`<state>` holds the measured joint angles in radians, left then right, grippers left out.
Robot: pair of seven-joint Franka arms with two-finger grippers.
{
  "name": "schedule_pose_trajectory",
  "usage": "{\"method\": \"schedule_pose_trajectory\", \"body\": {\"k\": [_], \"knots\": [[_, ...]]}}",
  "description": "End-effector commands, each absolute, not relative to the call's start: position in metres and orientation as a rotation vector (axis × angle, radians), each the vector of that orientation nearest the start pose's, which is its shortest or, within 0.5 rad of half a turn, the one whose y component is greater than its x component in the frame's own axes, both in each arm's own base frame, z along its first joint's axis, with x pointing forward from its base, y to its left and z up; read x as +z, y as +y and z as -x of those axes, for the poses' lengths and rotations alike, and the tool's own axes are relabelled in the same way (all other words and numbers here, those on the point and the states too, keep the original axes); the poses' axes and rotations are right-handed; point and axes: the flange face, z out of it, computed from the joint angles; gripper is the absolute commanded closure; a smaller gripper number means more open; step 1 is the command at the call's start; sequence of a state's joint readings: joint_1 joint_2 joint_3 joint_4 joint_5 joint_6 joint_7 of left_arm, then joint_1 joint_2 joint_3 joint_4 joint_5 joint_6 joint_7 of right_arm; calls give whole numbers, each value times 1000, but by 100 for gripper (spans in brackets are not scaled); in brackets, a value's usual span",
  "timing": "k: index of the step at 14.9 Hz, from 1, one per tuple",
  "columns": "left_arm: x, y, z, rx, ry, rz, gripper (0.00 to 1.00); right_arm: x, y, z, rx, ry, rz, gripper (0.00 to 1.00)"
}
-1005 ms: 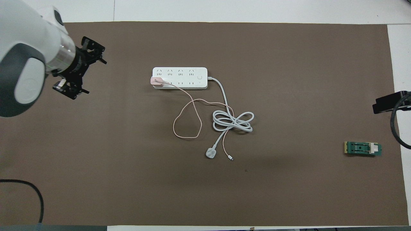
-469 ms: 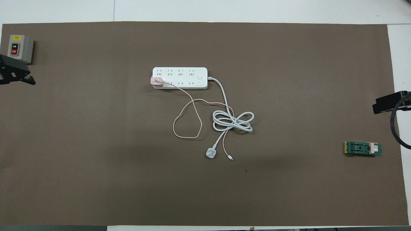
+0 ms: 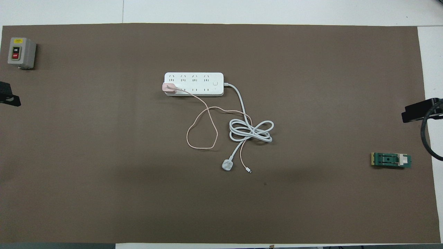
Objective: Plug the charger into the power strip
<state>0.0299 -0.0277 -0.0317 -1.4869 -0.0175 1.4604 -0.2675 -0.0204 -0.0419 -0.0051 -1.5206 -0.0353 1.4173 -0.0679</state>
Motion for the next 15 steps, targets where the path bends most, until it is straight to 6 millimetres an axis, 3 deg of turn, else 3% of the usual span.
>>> {"method": "schedule_pose_trajectory", "body": {"k": [1,4,15], "knots": [[664,-11,-529,1,-386,3144,0,658,-17,-520,83,-45,3174,0],[663,-29,-529,-4,-300,3151,0,658,-16,-520,85,-47,3173,0],[652,-43,-521,129,-53,3157,0,658,-15,-520,87,-48,3169,0]]}}
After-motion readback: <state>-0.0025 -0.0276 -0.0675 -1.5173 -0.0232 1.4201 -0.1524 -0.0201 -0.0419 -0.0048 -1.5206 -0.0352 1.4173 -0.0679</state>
